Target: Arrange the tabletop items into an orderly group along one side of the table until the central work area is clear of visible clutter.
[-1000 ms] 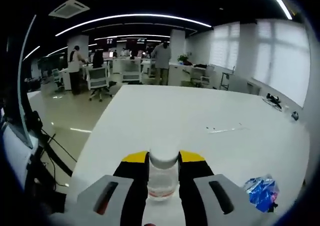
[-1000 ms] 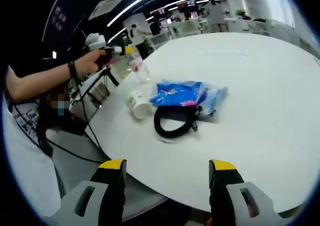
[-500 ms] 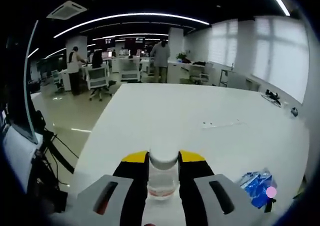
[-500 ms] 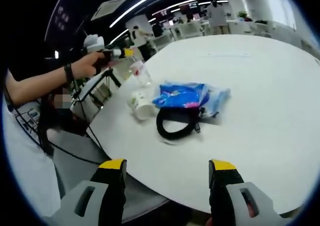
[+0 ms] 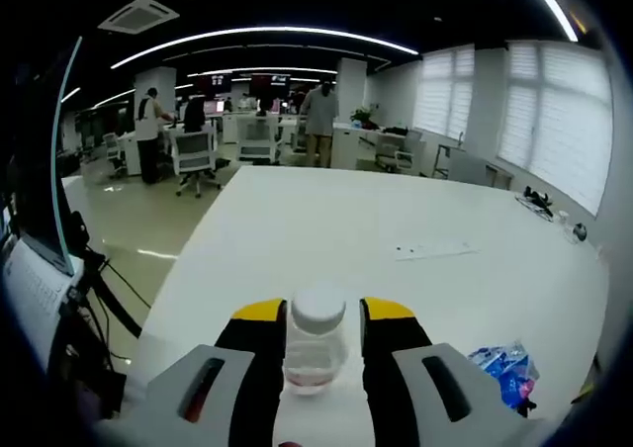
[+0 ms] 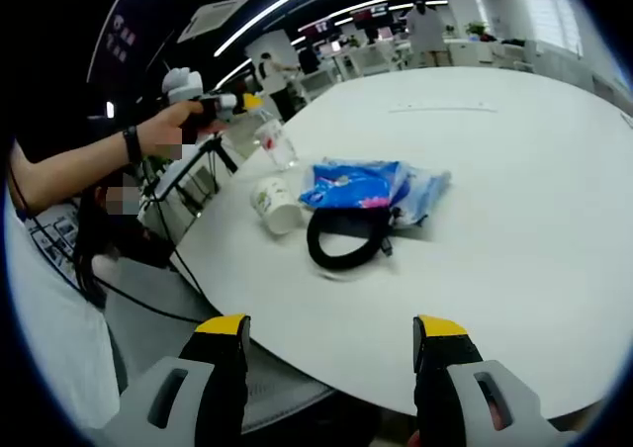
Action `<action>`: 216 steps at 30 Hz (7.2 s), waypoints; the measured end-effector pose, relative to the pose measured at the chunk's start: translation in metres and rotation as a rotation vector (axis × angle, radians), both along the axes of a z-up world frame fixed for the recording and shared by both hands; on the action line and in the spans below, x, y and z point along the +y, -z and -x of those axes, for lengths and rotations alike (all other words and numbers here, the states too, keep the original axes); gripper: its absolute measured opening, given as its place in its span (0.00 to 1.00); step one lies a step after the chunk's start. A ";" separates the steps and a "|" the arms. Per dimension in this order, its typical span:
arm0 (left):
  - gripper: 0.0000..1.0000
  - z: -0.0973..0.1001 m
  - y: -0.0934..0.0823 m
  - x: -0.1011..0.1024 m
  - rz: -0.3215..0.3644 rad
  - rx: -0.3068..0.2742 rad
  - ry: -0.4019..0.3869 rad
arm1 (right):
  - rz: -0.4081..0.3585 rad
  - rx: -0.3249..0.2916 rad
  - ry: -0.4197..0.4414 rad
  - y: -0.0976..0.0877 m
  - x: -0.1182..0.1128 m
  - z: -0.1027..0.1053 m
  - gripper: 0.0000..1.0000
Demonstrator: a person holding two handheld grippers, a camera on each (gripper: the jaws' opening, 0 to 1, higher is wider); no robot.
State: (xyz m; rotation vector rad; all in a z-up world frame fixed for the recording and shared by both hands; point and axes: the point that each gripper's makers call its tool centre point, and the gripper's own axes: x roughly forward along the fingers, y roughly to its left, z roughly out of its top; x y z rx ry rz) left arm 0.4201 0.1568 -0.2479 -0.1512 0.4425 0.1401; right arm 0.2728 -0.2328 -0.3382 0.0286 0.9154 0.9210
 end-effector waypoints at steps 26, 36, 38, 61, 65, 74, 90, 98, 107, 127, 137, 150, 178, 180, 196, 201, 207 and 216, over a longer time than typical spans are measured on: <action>0.30 0.082 0.031 -0.029 0.058 0.038 0.023 | -0.031 -0.017 -0.109 -0.005 0.049 -0.003 0.68; 0.29 0.109 0.051 -0.044 0.086 0.068 0.047 | -0.026 -0.012 -0.153 -0.007 0.063 -0.004 0.68; 0.29 0.114 0.055 -0.045 0.091 0.073 0.050 | -0.024 -0.020 -0.172 -0.009 0.071 -0.006 0.67; 0.29 0.156 0.064 -0.078 0.141 0.091 0.129 | -0.051 -0.024 -0.275 -0.012 0.152 -0.005 0.65; 0.29 0.158 0.065 -0.078 0.145 0.091 0.138 | -0.044 -0.028 -0.296 -0.010 0.161 -0.006 0.65; 0.32 0.169 0.066 -0.086 0.169 0.097 0.172 | -0.018 -0.040 -0.339 -0.005 0.181 -0.009 0.65; 0.50 0.201 0.066 -0.107 0.211 0.119 0.280 | 0.097 -0.108 -0.453 0.018 0.227 -0.019 0.62; 0.60 0.211 0.056 -0.114 0.189 0.136 0.300 | 0.136 -0.125 -0.480 0.023 0.234 -0.022 0.60; 0.66 0.220 0.055 -0.103 0.175 0.140 0.300 | 0.215 -0.138 -0.519 0.041 0.238 -0.026 0.57; 0.65 0.229 0.044 -0.100 0.190 0.126 0.244 | 0.271 -0.181 -0.568 0.051 0.240 -0.023 0.40; 0.62 0.220 0.037 -0.097 0.226 0.107 0.218 | 0.242 -0.161 -0.526 0.038 0.224 -0.019 0.39; 0.62 0.219 0.034 -0.117 0.285 0.107 0.208 | 0.146 -0.133 -0.446 0.021 0.197 -0.007 0.39; 0.56 0.191 0.003 -0.159 0.339 0.042 0.314 | 0.064 -0.140 -0.457 -0.022 0.154 0.024 0.39; 0.55 0.190 0.004 -0.163 0.345 0.044 0.338 | 0.067 -0.145 -0.468 -0.022 0.154 0.026 0.39; 0.49 0.196 -0.005 -0.197 0.374 0.060 0.452 | 0.064 -0.208 -0.576 -0.031 0.161 0.045 0.40; 0.47 0.198 -0.002 -0.204 0.388 0.074 0.483 | 0.080 -0.220 -0.604 -0.025 0.158 0.050 0.40; 0.44 0.202 0.003 -0.212 0.405 0.097 0.508 | 0.081 -0.224 -0.612 -0.026 0.155 0.051 0.40; 0.38 0.208 0.018 -0.223 0.455 0.138 0.574 | 0.075 -0.261 -0.692 -0.028 0.155 0.058 0.40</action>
